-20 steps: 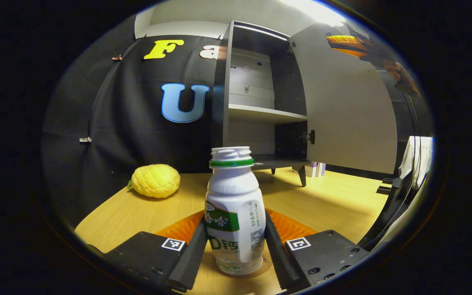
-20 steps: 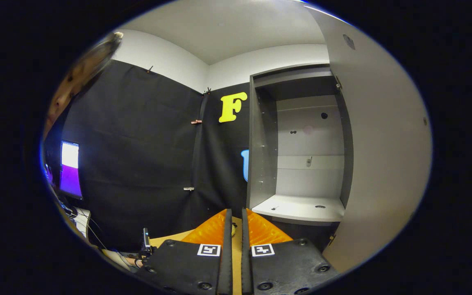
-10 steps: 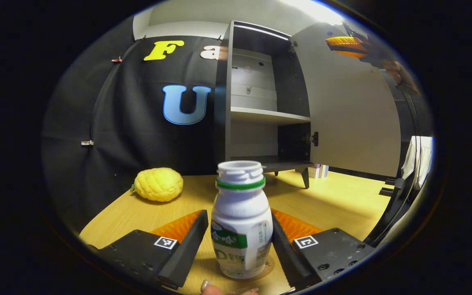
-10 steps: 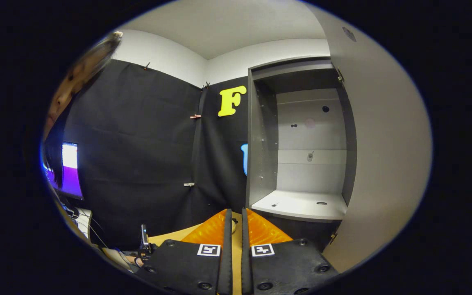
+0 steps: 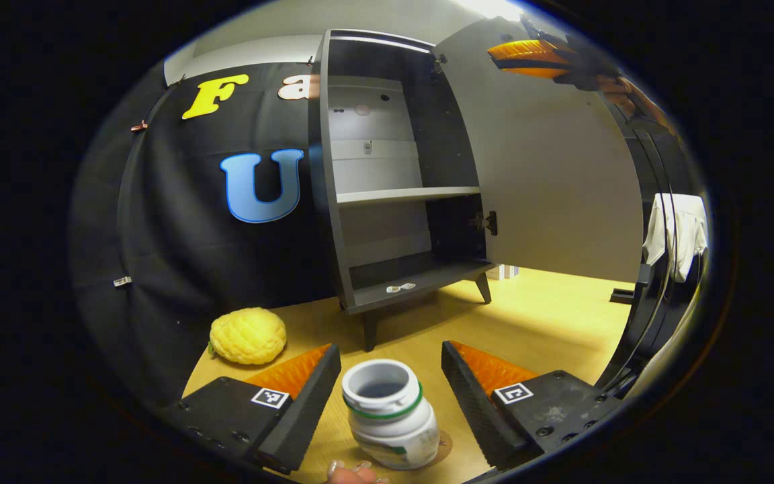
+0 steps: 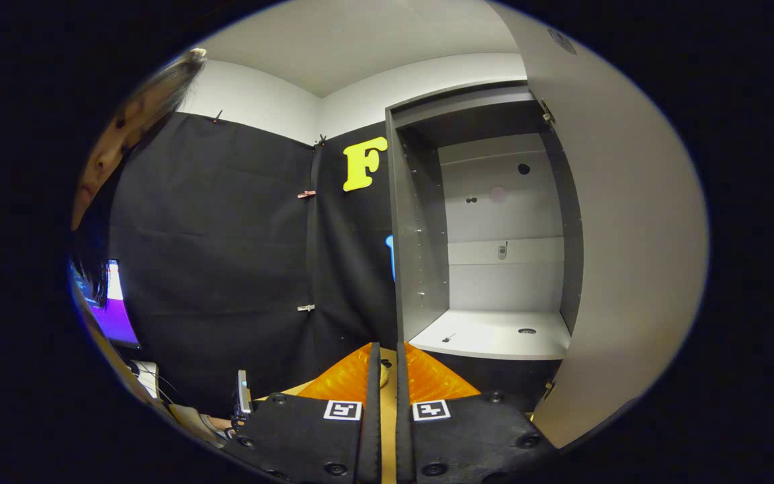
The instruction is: Open the cabinet door with the right hand, grasp the bottle in the cabinet with the left hand and place it on the coaster, then close the cabinet door with the right hand.
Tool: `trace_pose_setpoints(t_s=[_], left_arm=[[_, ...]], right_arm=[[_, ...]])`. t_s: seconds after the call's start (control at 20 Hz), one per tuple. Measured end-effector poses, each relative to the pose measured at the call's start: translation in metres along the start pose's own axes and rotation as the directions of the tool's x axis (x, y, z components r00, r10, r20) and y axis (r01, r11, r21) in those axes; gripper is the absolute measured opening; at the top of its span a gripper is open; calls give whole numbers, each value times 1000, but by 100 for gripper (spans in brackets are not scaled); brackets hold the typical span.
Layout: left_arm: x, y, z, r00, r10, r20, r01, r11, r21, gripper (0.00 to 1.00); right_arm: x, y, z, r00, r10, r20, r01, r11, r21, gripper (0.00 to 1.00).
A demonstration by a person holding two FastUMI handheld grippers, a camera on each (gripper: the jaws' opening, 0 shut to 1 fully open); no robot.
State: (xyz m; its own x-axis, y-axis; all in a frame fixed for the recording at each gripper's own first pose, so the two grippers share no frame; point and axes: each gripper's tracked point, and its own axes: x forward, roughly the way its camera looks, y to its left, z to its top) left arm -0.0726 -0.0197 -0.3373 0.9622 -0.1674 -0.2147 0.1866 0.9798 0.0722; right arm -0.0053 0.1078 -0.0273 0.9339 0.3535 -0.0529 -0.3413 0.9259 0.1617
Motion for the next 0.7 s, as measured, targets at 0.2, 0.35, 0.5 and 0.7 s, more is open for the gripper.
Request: trace_pose_setpoints(t_s=[0.2,0.35,0.5,0.7], left_arm=[[4,1,74,994,-75,77,79,996,-47,95],[5,-3,141,977,-152,151,163,984,-64,95],[12,-17,198,942,-255,218,276,958,-71,95],[33,-45,252,890,-361,278,391,919,-59,96]], right_arm=[[-13,8,33,998,10,68,-15,998,65,9],[-32,-7,44,992,-65,108,61,997,44,14],[-68,-14,44,980,-157,119,157,987,9,37],[-132,-35,33,938,-332,96,339,939,-63,88]])
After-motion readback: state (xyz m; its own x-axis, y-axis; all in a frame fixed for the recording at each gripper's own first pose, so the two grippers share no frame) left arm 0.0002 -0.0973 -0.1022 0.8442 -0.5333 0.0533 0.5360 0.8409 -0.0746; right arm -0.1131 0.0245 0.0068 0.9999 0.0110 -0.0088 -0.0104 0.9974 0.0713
